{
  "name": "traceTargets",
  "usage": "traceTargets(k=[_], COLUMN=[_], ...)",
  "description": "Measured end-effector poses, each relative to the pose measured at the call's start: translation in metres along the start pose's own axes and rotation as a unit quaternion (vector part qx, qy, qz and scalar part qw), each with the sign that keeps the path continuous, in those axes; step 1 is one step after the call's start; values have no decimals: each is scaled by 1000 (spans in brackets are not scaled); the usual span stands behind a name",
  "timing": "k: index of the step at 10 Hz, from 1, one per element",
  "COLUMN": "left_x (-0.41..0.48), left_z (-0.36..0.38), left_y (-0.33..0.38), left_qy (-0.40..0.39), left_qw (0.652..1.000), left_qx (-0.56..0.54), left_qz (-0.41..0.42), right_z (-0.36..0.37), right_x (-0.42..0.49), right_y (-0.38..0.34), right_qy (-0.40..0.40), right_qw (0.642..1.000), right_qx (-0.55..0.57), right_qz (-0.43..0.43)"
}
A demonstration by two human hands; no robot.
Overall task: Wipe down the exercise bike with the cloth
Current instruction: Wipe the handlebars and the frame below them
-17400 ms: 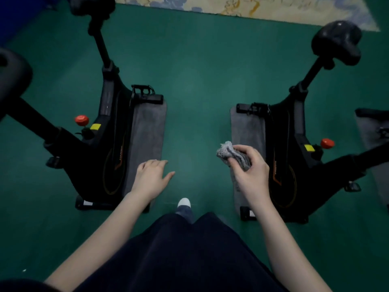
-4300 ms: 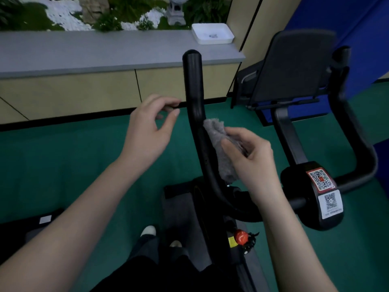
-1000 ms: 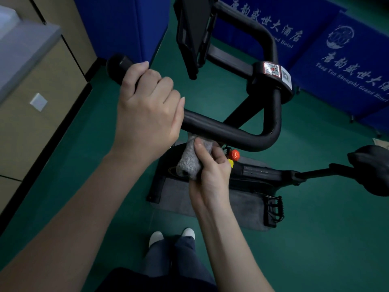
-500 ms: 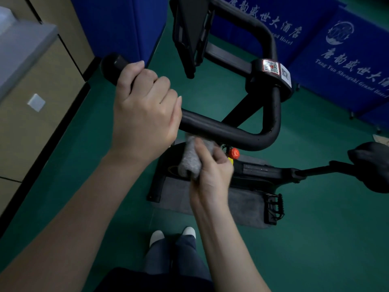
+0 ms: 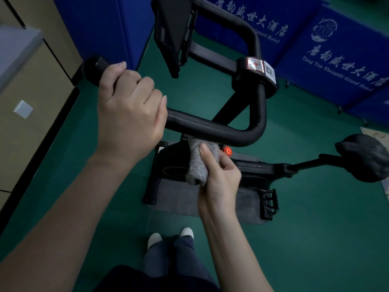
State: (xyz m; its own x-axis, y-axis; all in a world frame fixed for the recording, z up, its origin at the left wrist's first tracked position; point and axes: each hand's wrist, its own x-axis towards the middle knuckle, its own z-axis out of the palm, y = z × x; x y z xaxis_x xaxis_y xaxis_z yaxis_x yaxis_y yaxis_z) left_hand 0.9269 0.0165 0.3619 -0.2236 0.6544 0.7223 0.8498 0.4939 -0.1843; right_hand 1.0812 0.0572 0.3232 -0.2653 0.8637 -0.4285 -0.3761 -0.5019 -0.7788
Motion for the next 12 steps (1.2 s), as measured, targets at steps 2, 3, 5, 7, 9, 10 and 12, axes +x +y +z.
traceTargets(k=[2, 3, 5, 7, 9, 10, 12], left_x=[0, 2, -5, -8, -8, -7, -8], left_z=[-2, -7, -9, -3, -2, -2, -2], left_y=[2, 10, 47, 47, 49, 50, 49], left_qy=[-11, -8, -63, -76, -67, -65, -65], left_qw=[1000, 999, 983, 975, 971, 971, 969], left_qx=[-12, -50, -171, -209, -227, -229, -238], left_qz=[-7, -21, 7, -4, -21, -24, -25], right_z=[-21, -11, -36, -36, -20, -12, -20], right_x=[0, -1, -5, 0, 14, 15, 33], right_y=[-7, -1, -19, -37, -31, -27, -60], right_qy=[63, 53, 139, 221, 159, 105, 125], right_qw=[989, 976, 955, 880, 788, 749, 743], right_qx=[-55, -135, -160, -217, -325, -374, -433], right_qz=[-120, -163, -208, -360, -498, -537, -494])
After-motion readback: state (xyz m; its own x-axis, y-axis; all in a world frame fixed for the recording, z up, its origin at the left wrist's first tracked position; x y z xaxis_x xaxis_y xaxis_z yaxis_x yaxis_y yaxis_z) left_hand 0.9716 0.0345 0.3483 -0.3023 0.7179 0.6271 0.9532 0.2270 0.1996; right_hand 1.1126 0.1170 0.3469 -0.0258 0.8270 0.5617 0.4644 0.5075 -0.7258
